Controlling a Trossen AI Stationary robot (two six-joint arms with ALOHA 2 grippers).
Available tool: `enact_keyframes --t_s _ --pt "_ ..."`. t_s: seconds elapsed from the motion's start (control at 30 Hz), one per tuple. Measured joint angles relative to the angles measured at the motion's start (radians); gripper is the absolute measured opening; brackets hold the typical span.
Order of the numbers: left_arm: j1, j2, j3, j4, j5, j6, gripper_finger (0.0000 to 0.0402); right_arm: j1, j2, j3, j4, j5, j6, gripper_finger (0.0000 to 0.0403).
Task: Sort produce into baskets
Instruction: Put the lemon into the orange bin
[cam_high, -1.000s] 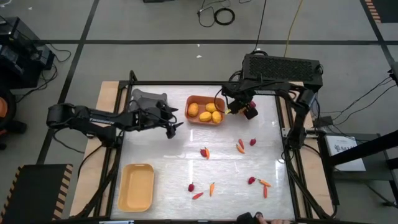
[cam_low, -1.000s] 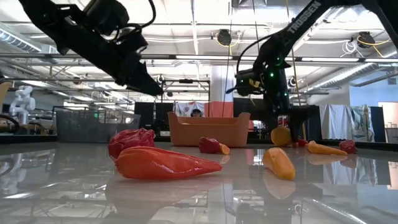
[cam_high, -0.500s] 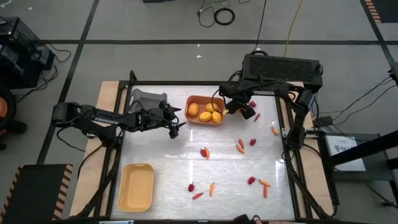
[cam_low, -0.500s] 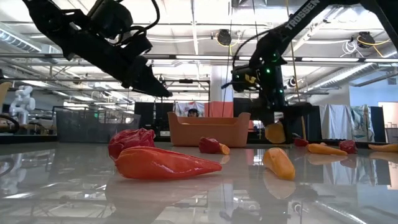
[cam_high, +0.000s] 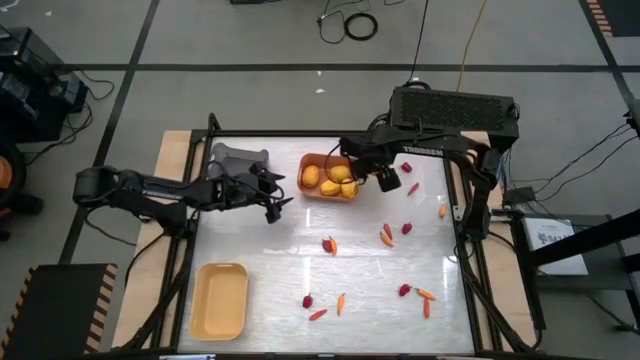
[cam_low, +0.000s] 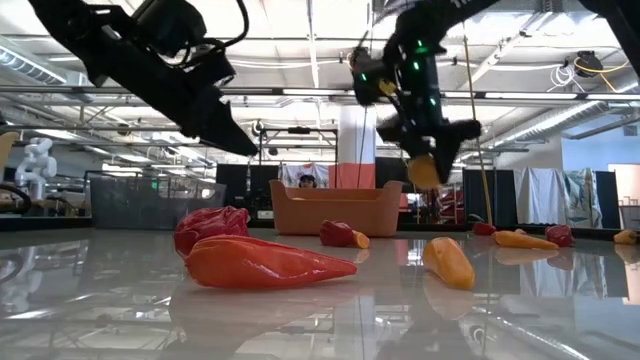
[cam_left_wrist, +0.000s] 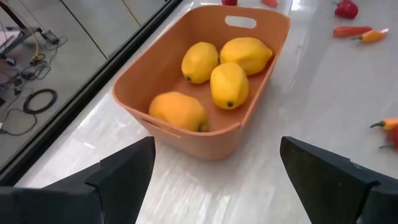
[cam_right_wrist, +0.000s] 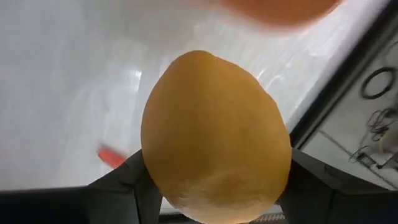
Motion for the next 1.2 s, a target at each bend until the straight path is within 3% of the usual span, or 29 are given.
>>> enact_keyframes --t_s 0.27,0.47,0.7,0.87,0.97,1.03,1.2 --pt "-0.022 -0.105 0.000 -0.113 -0.001 -0.029 0.0352 0.120 0.000 0.156 0.036 -0.007 0.098 0.0236" --pt "-0.036 -0.139 0.000 -0.109 -0.002 -0.054 0.0352 0.156 0.011 0.167 0.254 -0.093 0.197 0.0238" --pt "-0.047 -0.140 0.000 -0.110 -0.003 -0.054 0.0352 0.154 0.111 0.167 0.539 -0.111 0.290 0.0239" --pt "-0.047 -0.140 0.000 -0.117 -0.004 -0.053 0.0352 0.154 0.178 0.166 0.566 -0.103 0.257 0.0241" --pt "-0.047 -0.140 0.000 -0.117 -0.005 -0.046 0.0352 0.154 0.195 0.166 0.566 -0.032 0.287 0.0248" --pt "-0.047 -0.140 0.000 -0.117 -0.005 -0.045 0.0352 0.152 0.202 0.166 0.568 0.019 0.310 0.0258" --pt "-0.046 -0.140 0.000 -0.112 -0.005 -0.024 0.0352 0.137 0.206 0.166 0.547 0.026 0.317 0.0290"
